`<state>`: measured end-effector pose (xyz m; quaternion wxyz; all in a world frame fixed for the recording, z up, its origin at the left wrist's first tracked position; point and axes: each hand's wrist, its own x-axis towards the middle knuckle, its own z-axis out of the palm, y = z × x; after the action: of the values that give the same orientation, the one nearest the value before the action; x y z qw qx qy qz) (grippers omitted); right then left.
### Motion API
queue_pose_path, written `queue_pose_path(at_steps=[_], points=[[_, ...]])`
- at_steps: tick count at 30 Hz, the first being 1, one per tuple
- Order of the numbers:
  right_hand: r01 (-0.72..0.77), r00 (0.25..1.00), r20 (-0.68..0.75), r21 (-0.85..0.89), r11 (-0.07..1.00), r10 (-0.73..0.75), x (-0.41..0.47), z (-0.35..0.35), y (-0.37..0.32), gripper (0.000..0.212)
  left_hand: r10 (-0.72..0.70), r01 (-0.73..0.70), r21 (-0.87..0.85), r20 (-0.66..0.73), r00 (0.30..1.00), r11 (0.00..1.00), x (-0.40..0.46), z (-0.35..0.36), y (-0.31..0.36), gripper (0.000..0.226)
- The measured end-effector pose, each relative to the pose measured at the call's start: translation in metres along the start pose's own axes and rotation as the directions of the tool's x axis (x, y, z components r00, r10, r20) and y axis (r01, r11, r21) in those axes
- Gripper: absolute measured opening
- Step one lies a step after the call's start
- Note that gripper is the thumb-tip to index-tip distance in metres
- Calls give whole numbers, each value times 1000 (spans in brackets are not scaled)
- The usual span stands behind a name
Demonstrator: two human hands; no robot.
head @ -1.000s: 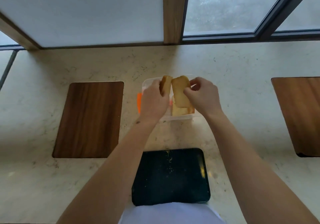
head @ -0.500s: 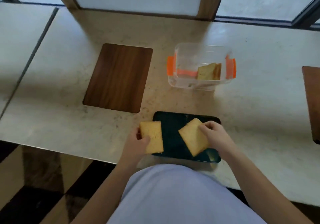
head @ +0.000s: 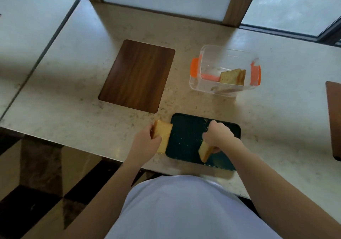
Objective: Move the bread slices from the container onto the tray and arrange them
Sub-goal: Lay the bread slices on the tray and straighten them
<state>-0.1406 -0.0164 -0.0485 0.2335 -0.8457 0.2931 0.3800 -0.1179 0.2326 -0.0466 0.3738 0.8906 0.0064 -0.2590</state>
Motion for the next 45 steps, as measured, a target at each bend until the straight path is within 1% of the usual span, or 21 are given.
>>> queue_pose_path(at_steps=[2,3,6,8,10,12,14,15,16,18,20,24,26,29,31,34,37,39,43,45], points=[[-31,994,109,147,989,15,4,-5,-19,24,3,-3,-13,1,1000,1000,-1,0,-2,46],[-45,988,153,188,981,17,7,-6,-27,27,2,-2,-17,2,1000,1000,-1,1,-2,45],[-80,972,235,237,968,23,16,-3,-42,29,-7,7,-28,9,1000,1000,-2,0,-6,42],[-129,960,275,291,948,46,23,3,-47,31,-14,15,-37,14,1000,999,-1,0,-7,43],[-184,949,307,336,924,77,27,5,-51,42,-19,20,-45,10,1000,999,0,-1,-9,45],[-217,944,310,328,920,112,29,6,-57,57,-28,28,-53,-1,1000,998,3,-1,-10,47],[-177,962,249,251,951,114,30,6,-64,62,-35,35,-57,-8,999,998,6,-1,-10,47],[-116,980,181,154,981,88,28,7,-67,63,-38,38,-59,-8,999,998,8,-1,-11,47],[-42,995,94,18,999,40,28,10,-69,64,-41,41,-63,-7,999,997,9,-1,-11,47],[72,993,-73,-232,970,-91,30,20,-71,70,-45,44,-64,-12,999,997,12,-2,-11,47],[130,971,-148,-337,932,-189,34,30,-74,74,-45,43,-66,-23,999,997,15,-2,-11,49],[196,960,-125,-344,918,-252,42,43,-71,78,-37,34,-76,-39,999,997,18,-4,-11,44],[265,940,-94,-398,878,-327,40,46,-61,80,-37,34,-73,-41,998,997,17,-4,-10,44],[353,903,-65,-454,818,-426,34,55,-46,101,-27,23,-65,-50,998,998,15,-2,-9,45],[379,881,-86,-464,801,-466,31,65,-39,107,-19,17,-46,-57,998,999,14,0,-8,46],[392,857,-128,-468,792,-499,27,75,-36,102,-19,17,-27,-55,998,999,12,2,-8,46],[377,853,-160,-467,800,-496,26,77,-33,93,-17,16,-29,-51,999,999,11,5,-5,48],[365,856,-172,-466,806,-487,27,74,-30,93,-4,3,-31,-52,999,1000,10,5,-3,48],[342,863,-173,-492,801,-475,32,52,-30,101,10,-11,-23,-47,999,1000,13,6,0,48],[350,855,-171,-508,787,-490,34,42,-33,94,2,-3,-28,-50,999,1000,14,6,0,50]])
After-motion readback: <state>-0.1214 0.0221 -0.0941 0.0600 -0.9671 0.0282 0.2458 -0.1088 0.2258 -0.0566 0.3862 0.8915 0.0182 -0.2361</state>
